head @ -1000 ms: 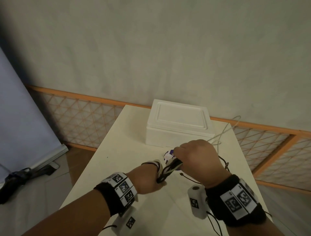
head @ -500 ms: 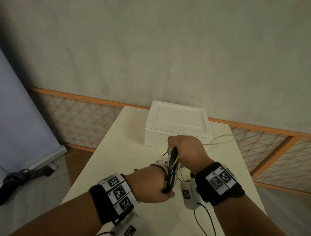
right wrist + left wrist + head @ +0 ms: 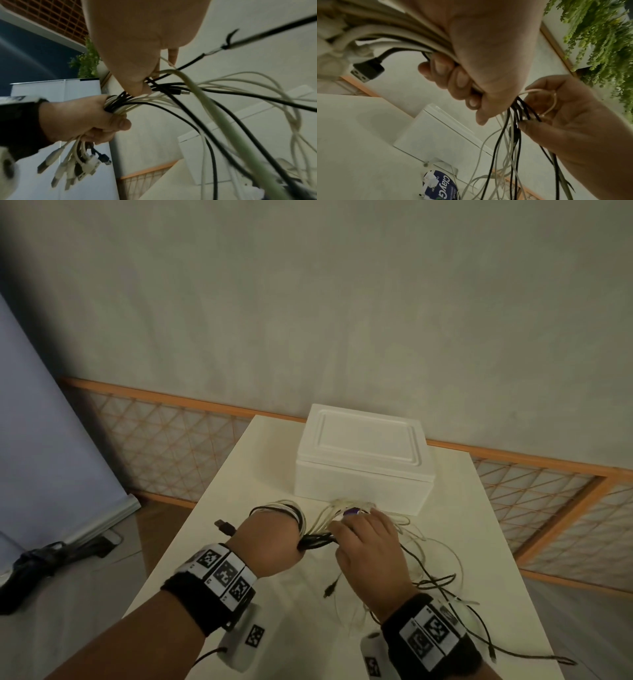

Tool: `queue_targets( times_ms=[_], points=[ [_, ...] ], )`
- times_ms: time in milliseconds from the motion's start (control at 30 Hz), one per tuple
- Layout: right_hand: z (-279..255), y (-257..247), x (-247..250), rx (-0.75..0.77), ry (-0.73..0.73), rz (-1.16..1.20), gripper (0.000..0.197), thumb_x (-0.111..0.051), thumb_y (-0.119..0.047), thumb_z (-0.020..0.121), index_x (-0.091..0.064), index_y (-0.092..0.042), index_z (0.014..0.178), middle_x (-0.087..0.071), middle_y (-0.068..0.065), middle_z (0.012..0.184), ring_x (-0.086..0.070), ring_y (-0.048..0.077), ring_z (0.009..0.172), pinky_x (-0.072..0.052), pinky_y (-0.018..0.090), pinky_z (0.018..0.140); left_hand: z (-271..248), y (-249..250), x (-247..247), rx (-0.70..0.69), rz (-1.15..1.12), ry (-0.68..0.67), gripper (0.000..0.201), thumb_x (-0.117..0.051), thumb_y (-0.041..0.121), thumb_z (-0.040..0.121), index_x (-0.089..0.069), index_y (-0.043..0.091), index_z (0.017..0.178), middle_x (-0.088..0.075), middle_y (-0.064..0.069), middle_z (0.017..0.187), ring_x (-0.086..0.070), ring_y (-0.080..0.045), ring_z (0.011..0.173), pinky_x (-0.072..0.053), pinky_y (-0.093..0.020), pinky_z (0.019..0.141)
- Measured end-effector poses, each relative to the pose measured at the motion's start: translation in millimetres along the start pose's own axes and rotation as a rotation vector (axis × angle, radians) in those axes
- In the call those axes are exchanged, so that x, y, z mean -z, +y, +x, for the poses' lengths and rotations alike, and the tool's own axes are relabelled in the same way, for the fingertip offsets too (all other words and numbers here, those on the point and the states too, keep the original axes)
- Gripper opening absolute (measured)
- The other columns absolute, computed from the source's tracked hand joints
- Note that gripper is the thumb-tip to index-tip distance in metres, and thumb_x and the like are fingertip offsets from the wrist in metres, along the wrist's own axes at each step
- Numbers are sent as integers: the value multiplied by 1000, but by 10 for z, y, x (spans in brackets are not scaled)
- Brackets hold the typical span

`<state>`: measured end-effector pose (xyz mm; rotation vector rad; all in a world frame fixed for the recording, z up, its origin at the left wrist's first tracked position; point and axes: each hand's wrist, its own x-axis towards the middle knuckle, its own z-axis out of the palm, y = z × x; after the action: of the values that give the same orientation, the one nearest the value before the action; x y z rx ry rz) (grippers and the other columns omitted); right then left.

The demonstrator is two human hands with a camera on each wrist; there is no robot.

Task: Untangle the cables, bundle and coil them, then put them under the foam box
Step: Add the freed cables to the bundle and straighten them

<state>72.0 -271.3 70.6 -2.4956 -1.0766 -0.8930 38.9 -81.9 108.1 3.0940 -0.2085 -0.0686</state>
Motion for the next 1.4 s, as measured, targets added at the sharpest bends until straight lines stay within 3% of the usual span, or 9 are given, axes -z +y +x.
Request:
queue_targets(
  times_ms=[100, 200, 367, 533, 767, 900, 1067, 1200, 1400],
  points=[
    [6, 100, -21, -184, -325, -5, 13, -71, -17, 65, -61, -25, 68, -61, -7, 62, -59, 14, 60, -45, 29, 80, -18, 11, 40, -14, 22, 18, 13, -50, 25, 84, -42, 16, 78, -39, 3, 76, -43, -18, 68, -34, -28, 64],
    [-141, 252, -93, -453, -768, 38, 15, -46, -27, 89, -61, -25, 84, -64, -6, 87, -63, 17, 89, -44, 33, 87, 13, -88, 166, 20, 44, 71, 12, -55, 19, 77, -44, 16, 71, -39, 3, 69, -43, -19, 61, -42, -30, 60],
    [-393, 642, -20, -686, -1047, 187, 18, -64, -44, 75, -58, -27, 71, -61, -8, 81, -61, 14, 86, -43, 25, 71, -2, -324, 305, 94, 108, -4, 3, -47, 21, 81, -47, 19, 79, -46, 3, 80, -47, -17, 71, -42, -27, 68],
    [-180, 863, 342, -579, -737, -268, 21, -56, -29, 79, -55, -42, 96, -58, -19, 103, -53, 10, 105, -29, 45, 97, 36, -369, 208, 264, 41, -46, 20, -49, 27, 88, -45, 21, 69, -39, 5, 67, -47, -19, 73, -39, -25, 67],
    [-530, 1431, 748, -886, -708, -262, 23, -61, -22, 75, -53, -36, 92, -63, -10, 92, -60, 16, 86, -46, 39, 87, -95, -833, 308, 489, 62, -89, 37, -51, 36, 89, -35, 23, 59, -38, 6, 63, -48, -17, 69, -43, -26, 66],
    [-138, 912, 530, -616, -1042, -103, 87, -76, -50, 64, -32, -35, 138, -41, -5, 139, -40, 21, 126, -34, 45, 103, 14, -448, 228, 321, 77, -129, 38, -50, 34, 89, -31, 23, 58, -34, 5, 61, -38, -14, 59, -43, -27, 67],
    [396, -45, 445, -156, -659, 152, 95, -64, -40, 79, -7, -18, 151, -11, 5, 158, -8, 21, 145, -2, 43, 119, 113, -7, 141, 78, 60, -87, 28, -60, 23, 76, -39, 24, 58, -41, 7, 61, -38, -9, 51, -42, -27, 61],
    [355, -380, 94, -260, -559, 255, 65, -53, -22, 86, -25, -11, 144, -61, 9, 114, -54, 26, 109, -37, 37, 100, 155, 188, 166, -53, 129, -47, 25, -48, 14, 88, -60, 8, 110, -58, -9, 103, -55, -22, 90, -40, -32, 80],
    [77, -235, 19, -354, -726, 378, 21, -50, -38, 93, -51, -18, 87, -52, -6, 72, -53, 17, 73, -37, 29, 61, 36, 59, 233, -40, 176, -8, 8, -60, 19, 73, -57, 14, 79, -57, -4, 80, -51, -20, 68, -38, -25, 61]
  ],
)
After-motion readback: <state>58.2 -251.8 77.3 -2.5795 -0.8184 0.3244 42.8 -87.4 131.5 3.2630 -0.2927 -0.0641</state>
